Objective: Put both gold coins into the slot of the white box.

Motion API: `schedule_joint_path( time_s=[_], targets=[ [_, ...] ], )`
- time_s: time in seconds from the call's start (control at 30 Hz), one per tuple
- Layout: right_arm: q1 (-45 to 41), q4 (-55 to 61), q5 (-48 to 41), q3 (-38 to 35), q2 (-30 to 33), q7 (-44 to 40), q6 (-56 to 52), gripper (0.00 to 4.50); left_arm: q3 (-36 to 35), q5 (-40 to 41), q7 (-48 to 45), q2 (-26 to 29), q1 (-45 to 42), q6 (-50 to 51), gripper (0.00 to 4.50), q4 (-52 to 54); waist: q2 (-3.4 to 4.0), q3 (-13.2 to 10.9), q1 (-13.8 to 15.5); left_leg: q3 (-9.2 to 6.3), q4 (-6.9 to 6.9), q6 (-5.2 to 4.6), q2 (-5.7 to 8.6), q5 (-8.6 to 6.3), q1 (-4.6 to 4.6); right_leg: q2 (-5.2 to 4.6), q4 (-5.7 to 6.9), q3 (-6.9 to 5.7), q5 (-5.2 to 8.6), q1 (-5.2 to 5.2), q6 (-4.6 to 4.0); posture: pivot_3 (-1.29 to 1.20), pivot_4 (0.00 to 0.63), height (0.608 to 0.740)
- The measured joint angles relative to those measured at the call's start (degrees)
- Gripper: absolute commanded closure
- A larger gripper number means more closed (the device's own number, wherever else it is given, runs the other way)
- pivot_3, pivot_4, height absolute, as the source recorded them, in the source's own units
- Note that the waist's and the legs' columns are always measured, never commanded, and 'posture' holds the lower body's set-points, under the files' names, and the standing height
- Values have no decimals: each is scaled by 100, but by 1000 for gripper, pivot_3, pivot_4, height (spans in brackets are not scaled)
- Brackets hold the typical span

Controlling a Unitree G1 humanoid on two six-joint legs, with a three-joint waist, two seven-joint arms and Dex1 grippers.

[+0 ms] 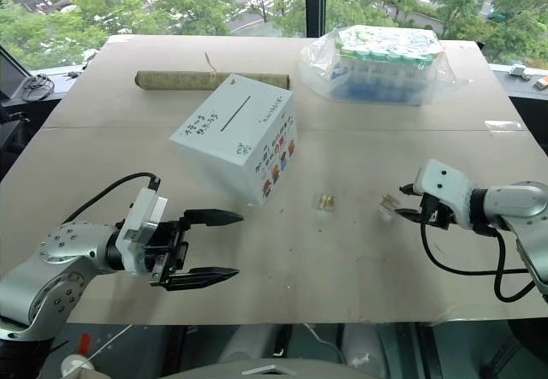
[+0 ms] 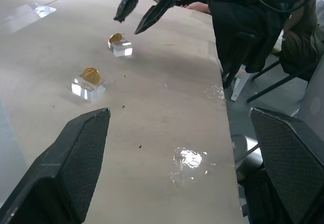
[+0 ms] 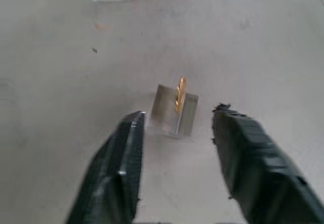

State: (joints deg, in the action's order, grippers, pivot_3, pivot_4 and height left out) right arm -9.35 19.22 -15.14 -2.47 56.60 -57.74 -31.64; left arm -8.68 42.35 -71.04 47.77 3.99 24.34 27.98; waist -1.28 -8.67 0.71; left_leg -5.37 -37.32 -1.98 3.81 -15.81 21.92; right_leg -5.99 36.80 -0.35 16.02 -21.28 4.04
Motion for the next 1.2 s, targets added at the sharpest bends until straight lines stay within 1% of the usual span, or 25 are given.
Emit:
schedule_joint_path(
  time_s=[0.17, 0.2, 0.27, 0.33, 1.2],
  targets=[
    [-92, 229, -275, -10, -258, 293, -665, 2342, 0, -3, -40, 1, 17, -57, 0, -23, 0, 0, -2, -1, 0, 0, 0, 0, 0, 1, 0, 4, 0, -1, 0, 0, 150, 740],
    [-138, 229, -294, 0, -315, 373, -759, 2709, 0, -3, -47, 1, 14, -66, 0, -40, 0, 0, -2, -1, 0, 0, 0, 0, 0, 1, 0, 3, 0, -1, 0, 0, 150, 740],
    [-178, 227, -299, 36, -368, 475, -858, 3151, 0, -3, -50, 2, 15, -71, 0, -49, 0, 0, 1, -1, 0, 0, 0, 0, 1, 2, 0, 2, 0, -5, 0, 0, 150, 740],
    [-221, 227, -300, 81, -434, 580, -939, 4136, 0, -2, -55, 4, 15, -73, 0, -49, 1, 0, 3, -1, 0, 0, 1, 0, 1, 2, 0, 3, 0, -6, 0, 0, 150, 740],
    [-345, 48, -33, 425, -452, 730, -937, 4136, -2, 57, 33, 41, 10, 83, 0, 10, 0, 0, -1, -1, 1, 0, 1, 0, 0, 6, 0, 1, 0, -6, 0, 0, 150, 740]
  ],
)
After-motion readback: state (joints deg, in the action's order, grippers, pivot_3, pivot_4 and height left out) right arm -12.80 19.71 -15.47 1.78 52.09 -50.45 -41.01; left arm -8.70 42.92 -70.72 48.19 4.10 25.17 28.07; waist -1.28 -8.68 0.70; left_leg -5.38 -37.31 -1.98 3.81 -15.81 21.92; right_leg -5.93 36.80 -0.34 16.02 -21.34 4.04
